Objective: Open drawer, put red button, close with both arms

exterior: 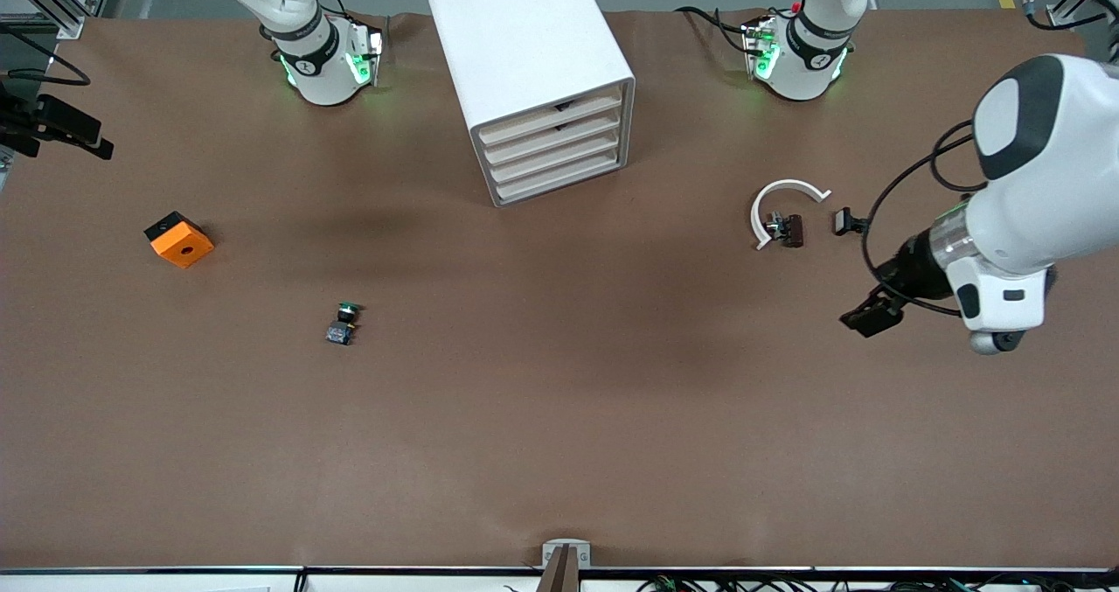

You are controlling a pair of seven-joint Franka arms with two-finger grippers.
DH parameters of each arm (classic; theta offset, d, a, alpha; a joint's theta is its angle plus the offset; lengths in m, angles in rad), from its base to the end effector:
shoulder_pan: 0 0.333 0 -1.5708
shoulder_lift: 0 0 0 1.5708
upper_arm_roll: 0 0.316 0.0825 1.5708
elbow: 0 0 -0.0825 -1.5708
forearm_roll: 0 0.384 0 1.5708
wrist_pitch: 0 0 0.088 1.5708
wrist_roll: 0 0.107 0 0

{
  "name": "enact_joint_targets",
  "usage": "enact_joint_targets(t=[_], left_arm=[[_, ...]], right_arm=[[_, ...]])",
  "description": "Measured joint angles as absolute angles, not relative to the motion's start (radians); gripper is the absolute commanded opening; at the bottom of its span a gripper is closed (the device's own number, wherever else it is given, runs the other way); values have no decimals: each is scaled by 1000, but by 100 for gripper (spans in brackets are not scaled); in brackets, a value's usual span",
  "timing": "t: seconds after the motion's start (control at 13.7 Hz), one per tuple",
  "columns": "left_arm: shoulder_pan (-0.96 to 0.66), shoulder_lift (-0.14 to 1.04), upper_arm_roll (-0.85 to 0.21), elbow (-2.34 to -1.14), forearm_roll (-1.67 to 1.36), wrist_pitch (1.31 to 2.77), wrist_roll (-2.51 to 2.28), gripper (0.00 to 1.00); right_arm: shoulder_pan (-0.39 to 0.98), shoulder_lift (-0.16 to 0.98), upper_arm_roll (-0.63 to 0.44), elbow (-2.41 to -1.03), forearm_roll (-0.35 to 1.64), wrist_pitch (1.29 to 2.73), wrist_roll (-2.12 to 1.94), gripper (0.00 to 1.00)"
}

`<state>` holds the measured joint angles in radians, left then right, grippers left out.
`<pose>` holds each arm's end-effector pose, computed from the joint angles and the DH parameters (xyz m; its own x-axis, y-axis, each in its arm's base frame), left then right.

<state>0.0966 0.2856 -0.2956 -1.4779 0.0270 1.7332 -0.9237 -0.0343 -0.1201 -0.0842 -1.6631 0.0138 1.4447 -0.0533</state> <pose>0.6355 -0.1027 0.5176 0.7440 0.6659 -0.0553 0.6676 -0.7443 0.0190 0.4991 -0.0605 0.6344 0.9934 -0.0613 -0.0971 -0.0644 -0.9975 -0.0291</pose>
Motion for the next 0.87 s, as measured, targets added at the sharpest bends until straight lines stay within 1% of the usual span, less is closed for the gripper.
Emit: enact_joint_targets(t=[0.22,0.58,0.66,0.87], left_arm=[[108,257,-295,-1462,84,1663,-788,100],[157,166,-292,-1459,91,1575,-495,100],[158,148,-283,-1459,97,1569,-437,100],[147,85,-193,-1465,98,1538,-193,100]], right_arm=[[-34,-143,-84,-1698,14,1475,-53,100],[-37,-168,-87,-1737,12,1515,-53,100],[-37,-169,-87,-1739,10,1518,-53,100],[-37,-170,-80,-1740,1,1529,-53,100]])
